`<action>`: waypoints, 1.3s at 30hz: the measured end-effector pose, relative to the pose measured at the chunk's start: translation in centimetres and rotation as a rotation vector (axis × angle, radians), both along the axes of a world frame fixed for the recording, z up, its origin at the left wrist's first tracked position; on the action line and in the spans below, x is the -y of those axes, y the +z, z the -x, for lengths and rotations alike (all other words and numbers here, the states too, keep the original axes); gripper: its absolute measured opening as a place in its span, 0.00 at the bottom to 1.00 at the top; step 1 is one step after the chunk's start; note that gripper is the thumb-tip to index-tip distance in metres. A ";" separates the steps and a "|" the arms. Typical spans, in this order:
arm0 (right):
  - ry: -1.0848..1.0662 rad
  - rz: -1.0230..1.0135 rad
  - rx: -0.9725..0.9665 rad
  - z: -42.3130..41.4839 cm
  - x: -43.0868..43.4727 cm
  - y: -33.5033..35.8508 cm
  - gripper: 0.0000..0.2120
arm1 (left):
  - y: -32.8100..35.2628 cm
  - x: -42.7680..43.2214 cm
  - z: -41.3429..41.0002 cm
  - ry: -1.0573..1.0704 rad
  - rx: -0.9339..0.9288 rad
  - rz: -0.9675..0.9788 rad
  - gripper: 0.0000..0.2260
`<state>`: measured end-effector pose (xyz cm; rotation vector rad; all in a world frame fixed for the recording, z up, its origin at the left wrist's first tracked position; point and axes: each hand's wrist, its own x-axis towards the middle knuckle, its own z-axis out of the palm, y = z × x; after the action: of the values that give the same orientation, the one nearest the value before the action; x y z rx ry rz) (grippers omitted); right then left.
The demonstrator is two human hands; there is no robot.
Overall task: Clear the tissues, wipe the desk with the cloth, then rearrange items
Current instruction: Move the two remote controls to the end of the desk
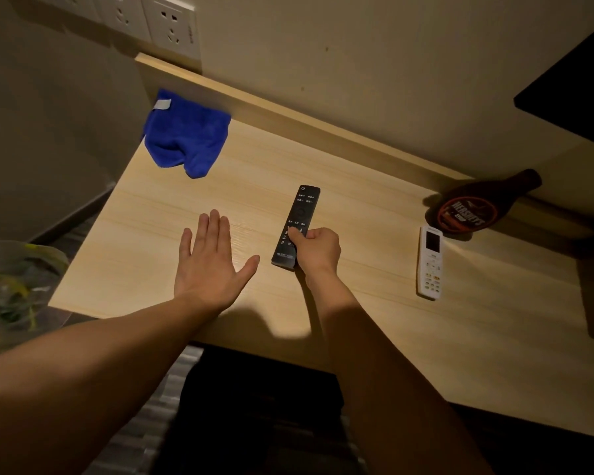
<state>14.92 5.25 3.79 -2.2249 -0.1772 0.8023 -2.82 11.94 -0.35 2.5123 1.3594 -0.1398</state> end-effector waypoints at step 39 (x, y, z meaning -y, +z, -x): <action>-0.593 -0.115 0.039 -18.6 22.0 0.8 0.08 | -0.2 0.1 0.0 0.004 0.021 -0.035 0.44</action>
<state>33.57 -16.74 4.61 -2.0212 0.3937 0.4091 -2.86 11.85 -0.58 2.5321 1.3695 -0.0898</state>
